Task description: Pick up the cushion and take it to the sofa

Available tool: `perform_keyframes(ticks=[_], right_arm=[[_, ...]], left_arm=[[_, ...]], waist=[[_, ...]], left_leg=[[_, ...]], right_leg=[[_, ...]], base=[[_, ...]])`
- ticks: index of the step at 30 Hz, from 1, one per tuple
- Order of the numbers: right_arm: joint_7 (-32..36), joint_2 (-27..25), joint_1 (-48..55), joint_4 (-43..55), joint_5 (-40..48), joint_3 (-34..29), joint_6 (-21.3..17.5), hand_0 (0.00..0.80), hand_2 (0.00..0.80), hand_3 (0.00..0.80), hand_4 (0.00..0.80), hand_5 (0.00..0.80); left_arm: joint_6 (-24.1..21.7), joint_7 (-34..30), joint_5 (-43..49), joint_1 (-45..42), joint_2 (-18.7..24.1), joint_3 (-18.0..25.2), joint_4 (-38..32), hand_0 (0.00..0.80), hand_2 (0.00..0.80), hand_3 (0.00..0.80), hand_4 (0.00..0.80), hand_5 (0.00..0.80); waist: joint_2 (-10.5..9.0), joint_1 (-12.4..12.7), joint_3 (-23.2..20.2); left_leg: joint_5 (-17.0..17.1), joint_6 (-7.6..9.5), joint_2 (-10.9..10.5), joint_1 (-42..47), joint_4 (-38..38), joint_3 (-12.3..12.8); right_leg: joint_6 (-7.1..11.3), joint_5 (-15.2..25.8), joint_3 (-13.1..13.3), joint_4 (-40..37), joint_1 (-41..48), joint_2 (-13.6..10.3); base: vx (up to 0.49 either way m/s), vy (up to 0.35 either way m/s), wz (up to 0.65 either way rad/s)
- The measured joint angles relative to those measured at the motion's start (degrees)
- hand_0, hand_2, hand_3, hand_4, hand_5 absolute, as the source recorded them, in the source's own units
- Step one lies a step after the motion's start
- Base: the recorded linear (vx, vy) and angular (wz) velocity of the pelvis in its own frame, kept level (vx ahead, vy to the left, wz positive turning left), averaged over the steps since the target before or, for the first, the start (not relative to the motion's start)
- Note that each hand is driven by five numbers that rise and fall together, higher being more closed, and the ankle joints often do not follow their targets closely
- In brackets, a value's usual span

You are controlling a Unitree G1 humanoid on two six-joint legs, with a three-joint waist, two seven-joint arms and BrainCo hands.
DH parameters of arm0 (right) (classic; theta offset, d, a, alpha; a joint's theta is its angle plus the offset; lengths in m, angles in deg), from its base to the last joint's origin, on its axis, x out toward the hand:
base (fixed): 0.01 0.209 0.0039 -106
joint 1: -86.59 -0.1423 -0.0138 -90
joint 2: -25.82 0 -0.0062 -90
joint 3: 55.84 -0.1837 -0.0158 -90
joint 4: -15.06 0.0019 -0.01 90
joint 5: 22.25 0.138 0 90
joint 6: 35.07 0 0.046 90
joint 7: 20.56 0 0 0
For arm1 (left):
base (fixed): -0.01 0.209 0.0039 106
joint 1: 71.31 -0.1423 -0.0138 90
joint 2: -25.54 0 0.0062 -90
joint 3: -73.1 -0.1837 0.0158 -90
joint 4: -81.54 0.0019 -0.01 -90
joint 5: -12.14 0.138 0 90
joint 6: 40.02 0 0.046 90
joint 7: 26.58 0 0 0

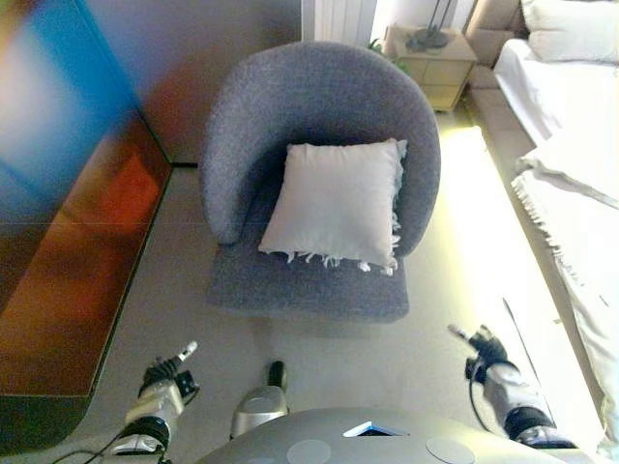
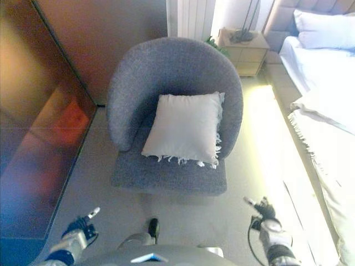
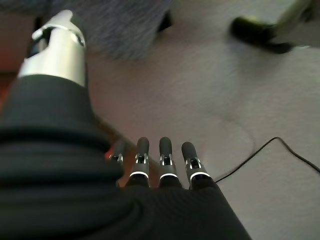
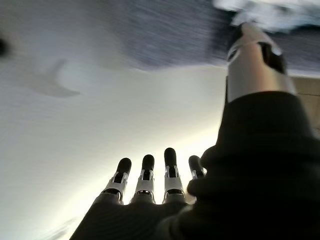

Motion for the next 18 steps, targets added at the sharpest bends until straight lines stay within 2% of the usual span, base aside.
perform_keyframes(ticks=[4,5,6,7,8,9,10,13,18], right_arm=[[1.1,2.5,0.4,-7.3,-1.9,2.8,2.5,0.0,0.0,0.0,0.0,0.0],[1.6,2.5,0.6,-8.3,-2.7,2.9,3.3,0.0,0.0,0.0,0.0,0.0],[2.1,2.9,1.1,-9.1,-3.9,3.4,3.6,0.0,0.0,0.0,0.0,0.0],[2.4,3.2,1.5,-9.9,-4.9,4.5,4.0,0.0,0.0,0.0,0.0,0.0],[2.6,3.3,1.7,-10.5,-5.7,5.3,4.4,0.0,0.0,0.0,0.0,0.0],[2.8,3.4,2.1,-10.6,-6.1,6.0,5.0,0.0,0.0,0.0,0.0,0.0],[2.9,3.9,2.3,-10.7,-6.4,6.2,5.5,0.0,0.0,0.0,0.0,0.0],[3.4,5.8,2.4,-11.8,-6.6,6.4,6.3,0.0,0.0,0.0,0.0,0.0],[3.8,6.1,2.0,-12.2,-7.9,7.3,6.9,0.0,0.0,0.0,0.0,0.0]], left_arm=[[1.0,-0.8,5.7,-1.5,-3.0,-1.6,9.1,0.0,0.0,0.0,0.0,0.0],[2.5,-1.2,5.7,-2.1,-3.8,-1.7,10.5,0.0,0.0,0.0,0.0,0.0],[4.0,-1.3,6.2,-2.1,-4.4,-1.7,11.8,0.0,0.0,0.0,0.0,0.0],[5.1,-1.3,7.0,-2.4,-4.7,-1.6,12.2,0.0,0.0,0.0,0.0,0.0],[5.6,-1.2,7.8,-2.9,-5.1,-1.6,12.2,0.0,0.0,0.0,0.0,0.0],[6.0,-1.2,7.8,-3.3,-5.3,-1.6,12.2,0.0,0.0,0.0,0.0,0.0],[6.3,-1.2,7.8,-3.5,-5.4,-1.6,12.2,0.0,0.0,0.0,0.0,0.0],[6.6,-1.2,7.9,-3.3,-5.3,-2.0,12.0,0.0,0.0,0.0,0.0,0.0],[7.9,-1.4,7.9,-2.9,-5.9,-2.6,12.0,0.0,0.0,0.0,0.0,0.0]], waist=[[1.85,0.1,-2.4],[1.77,0.1,-2.7],[1.65,0.0,-3.2],[1.11,0.5,-3.3],[1.34,0.5,-3.5],[1.83,0.1,-3.8],[1.84,0.0,-3.8],[1.26,0.0,-3.8],[1.21,0.0,-4.0]], left_leg=[[0.2,-0.51,1.2,-0.4,-0.1,0.5],[0.0,-0.9,1.4,-0.4,-0.1,0.7],[-0.9,-2.04,1.4,-0.1,0.0,1.0],[-0.6,-1.36,1.1,0.0,2.1,1.0],[-2.1,-0.96,1.3,0.2,4.0,0.8],[-2.3,-0.99,1.5,1.0,2.3,0.7],[-1.0,-1.26,1.3,2.2,0.1,0.7],[-1.0,-1.25,1.2,2.9,0.1,0.6],[-1.3,-1.44,2.1,3.0,0.0,0.6]], right_leg=[[-0.44,0.0,0.8,0.0,-0.3,1.1],[-1.06,0.2,0.8,-0.1,-0.5,1.1],[-1.32,0.3,0.7,-0.2,-0.6,0.9],[-1.34,0.5,0.1,-0.1,-0.6,-0.1],[-1.06,0.5,0.0,0.0,-0.5,-0.1],[-0.36,0.9,0.2,0.3,-0.3,0.6],[-0.17,0.8,0.4,0.3,-0.1,0.5],[0.06,0.6,0.8,0.2,0.4,0.3],[-0.64,0.4,1.0,0.2,0.4,0.9]], base=[[-0.056,-0.039,-0.05],[-0.032,-0.019,-0.06],[-0.039,-0.015,-0.08],[-0.035,-0.008,-0.1],[-0.053,-0.005,-0.01],[-0.045,0.0,0.05],[-0.06,0.001,0.07],[-0.051,0.002,-0.04],[-0.014,0.004,0.0]])
